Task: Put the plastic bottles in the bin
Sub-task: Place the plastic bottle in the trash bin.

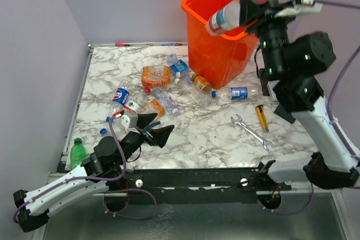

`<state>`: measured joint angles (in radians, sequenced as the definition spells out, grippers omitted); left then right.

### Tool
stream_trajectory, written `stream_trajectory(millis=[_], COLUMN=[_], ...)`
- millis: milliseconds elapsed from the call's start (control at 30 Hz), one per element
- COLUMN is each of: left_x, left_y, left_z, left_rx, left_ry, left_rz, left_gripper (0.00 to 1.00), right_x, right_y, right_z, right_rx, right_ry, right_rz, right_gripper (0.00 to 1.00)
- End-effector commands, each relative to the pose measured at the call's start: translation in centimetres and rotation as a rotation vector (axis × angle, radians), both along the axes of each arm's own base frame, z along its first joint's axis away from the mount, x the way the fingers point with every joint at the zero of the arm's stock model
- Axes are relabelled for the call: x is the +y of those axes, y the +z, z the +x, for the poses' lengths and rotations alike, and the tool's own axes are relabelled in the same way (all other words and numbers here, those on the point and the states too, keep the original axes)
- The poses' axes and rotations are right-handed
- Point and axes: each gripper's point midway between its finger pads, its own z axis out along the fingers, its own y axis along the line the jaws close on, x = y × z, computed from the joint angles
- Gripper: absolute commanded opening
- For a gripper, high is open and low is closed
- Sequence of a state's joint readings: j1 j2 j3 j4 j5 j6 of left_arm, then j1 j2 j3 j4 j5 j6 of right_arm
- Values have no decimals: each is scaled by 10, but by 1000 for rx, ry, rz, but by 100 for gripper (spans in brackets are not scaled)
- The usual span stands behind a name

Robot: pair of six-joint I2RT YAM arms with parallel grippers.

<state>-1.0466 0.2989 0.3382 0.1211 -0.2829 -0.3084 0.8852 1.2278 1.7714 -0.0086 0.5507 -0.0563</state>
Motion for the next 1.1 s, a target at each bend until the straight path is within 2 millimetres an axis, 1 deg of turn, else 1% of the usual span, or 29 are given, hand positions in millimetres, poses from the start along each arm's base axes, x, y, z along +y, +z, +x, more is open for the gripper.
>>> stream_trajectory(millis=[0,100,133,167,200,233,267,300,367,433,467,567,700,733,833,967,1067], left_x=[10,8,7,5,4,2,1,1,1,1,1,2,1,1,-3,-6,-7], left_y=[-4,-6,-6,-7,-7,-7,-8,-8,-7,-7,-6,-5,-7,-8,-12,-15,-17], left_z=[9,10,9,8,7,6,5,5,5,5,5,5,6,6,6,6,6], left_rx=[5,12,12,13,14,15,16,17,15,13,12,11,13,15,20,26,30], left_ry=[73,69,61,52,41,31,27,25,24,23,24,24,27,28,18,8,6], left_rz=[40,56,59,60,61,61,64,65,65,64,63,60,67,72,88,106,113], left_gripper=[99,99,99,99,99,99,99,99,99,99,99,99,99,99,99,99,99], right_x=[-40,-56,-59,-58,-55,-51,-42,-35,-16,-3,3,13,23,30,40,43,40], right_y=[19,8,4,-4,-14,-19,-32,-43,-61,-78,-91,-130,-175,-183,-204,-227,-243], right_z=[78,130,145,162,182,194,212,226,244,258,265,279,284,283,280,280,281], right_rx=[-3,34,39,59,82,88,111,140,173,210,237,323,397,411,451,507,550], right_ry=[-165,-140,-139,-130,-126,-115,-99,-86,-29,11,24,43,76,105,140,136,116], right_rz=[40,129,149,159,160,155,137,121,75,43,23,-37,-118,-150,-219,-276,-304], right_gripper=[0,0,0,0,0,0,0,0,0,0,0,0,0,0,0,0,0])
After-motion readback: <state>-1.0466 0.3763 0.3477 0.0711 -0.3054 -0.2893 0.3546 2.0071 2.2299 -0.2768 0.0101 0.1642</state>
